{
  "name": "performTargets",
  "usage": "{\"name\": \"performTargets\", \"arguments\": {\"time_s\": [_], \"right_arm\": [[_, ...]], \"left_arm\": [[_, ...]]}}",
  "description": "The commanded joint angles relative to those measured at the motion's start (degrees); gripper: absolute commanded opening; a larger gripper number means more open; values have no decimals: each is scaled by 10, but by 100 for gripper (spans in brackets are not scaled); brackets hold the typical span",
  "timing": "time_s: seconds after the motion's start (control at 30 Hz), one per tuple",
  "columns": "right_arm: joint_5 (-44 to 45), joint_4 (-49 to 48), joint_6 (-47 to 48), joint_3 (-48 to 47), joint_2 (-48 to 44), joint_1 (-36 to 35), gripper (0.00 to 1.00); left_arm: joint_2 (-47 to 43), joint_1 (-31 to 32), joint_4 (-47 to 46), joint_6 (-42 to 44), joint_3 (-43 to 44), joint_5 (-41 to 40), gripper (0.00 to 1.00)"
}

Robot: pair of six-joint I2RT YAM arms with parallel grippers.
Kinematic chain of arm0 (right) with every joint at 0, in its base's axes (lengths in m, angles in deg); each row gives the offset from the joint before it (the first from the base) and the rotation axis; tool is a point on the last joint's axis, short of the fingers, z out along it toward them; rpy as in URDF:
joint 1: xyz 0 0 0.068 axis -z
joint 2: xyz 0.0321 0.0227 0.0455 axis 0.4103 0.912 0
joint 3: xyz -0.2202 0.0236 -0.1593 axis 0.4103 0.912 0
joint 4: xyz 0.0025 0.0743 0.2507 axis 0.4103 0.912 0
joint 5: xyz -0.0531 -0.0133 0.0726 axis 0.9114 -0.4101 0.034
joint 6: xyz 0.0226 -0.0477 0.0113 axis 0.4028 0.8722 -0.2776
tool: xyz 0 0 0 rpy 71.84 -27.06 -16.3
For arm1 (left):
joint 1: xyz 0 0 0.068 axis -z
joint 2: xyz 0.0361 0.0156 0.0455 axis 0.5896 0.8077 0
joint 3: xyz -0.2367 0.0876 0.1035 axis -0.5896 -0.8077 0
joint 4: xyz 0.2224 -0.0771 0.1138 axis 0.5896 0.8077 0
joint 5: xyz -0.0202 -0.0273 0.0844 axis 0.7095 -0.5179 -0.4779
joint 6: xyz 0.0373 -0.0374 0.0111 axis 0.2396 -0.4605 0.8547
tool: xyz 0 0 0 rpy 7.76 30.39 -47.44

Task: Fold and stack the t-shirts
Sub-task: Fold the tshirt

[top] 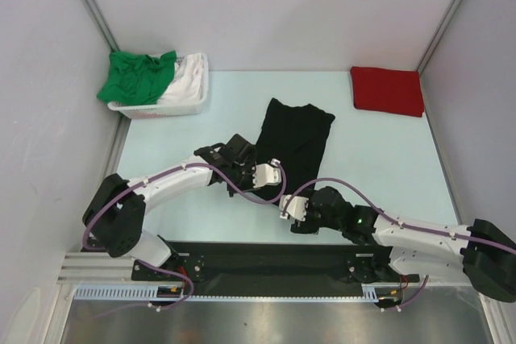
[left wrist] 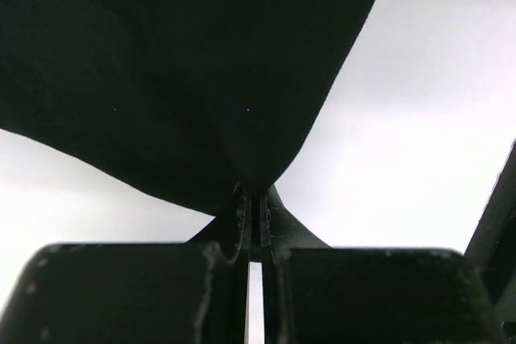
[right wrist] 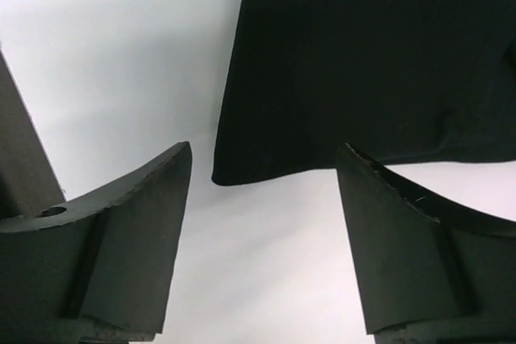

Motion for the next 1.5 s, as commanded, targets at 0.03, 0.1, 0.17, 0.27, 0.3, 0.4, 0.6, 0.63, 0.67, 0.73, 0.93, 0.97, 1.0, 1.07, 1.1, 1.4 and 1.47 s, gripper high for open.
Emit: {"name": "performTargets", "arguments": {"time_s": [0.03, 0.1, 0.17, 0.27, 0.3, 0.4, 0.6, 0.63, 0.67, 0.73, 0.93, 0.97, 1.0, 1.07, 1.1, 1.4, 1.47], "right_arm": [[34, -34, 17, -12, 33, 0, 75], [29, -14, 19, -15, 49, 0, 73], [26, -18, 19, -12, 61, -5, 71], [45, -22, 15, -18, 80, -7, 54], [47, -21, 14, -19, 88, -7, 42], [40, -25, 14, -20, 87, -7, 26], [35, 19, 9, -30, 47, -15, 0], [33, 42, 9, -33, 22, -18, 0], [30, 58, 9, -37, 12, -26, 0], [6, 122, 6, -69, -22, -35, 0], [-64, 290, -21, -179, -65, -27, 0], [-74, 306, -24, -191, -66, -18, 0], [-100, 322, -26, -203, -66, 9, 0], [-131, 321, -25, -221, -69, 43, 0], [-156, 313, -23, -223, -69, 82, 0], [-262, 247, -29, -279, 3, 325, 0], [-255, 236, -31, -293, 47, 355, 0]], "left_arm": [[1, -4, 19, 10, 22, 32, 0], [2, -4, 21, 10, 24, 34, 1], [2, -4, 20, 10, 24, 34, 0], [1, -5, 23, 10, 25, 39, 0], [0, -5, 23, 10, 24, 41, 0], [-1, -6, 28, 10, 23, 50, 0], [-8, -6, 61, 0, 30, 65, 0], [-11, -6, 77, -1, 30, 70, 0], [-18, -6, 86, -2, 30, 74, 0], [-27, -6, 128, -7, 40, 90, 0], [-63, -6, 232, 7, 88, 137, 0], [-62, -7, 239, 7, 105, 127, 0], [-57, -8, 251, 7, 114, 120, 0], [-47, -20, 257, 8, 144, 102, 0], [-32, -27, 253, 7, 154, 98, 0], [118, -97, 245, -10, 403, 62, 0], [185, -110, 259, -14, 480, 55, 0]]}}
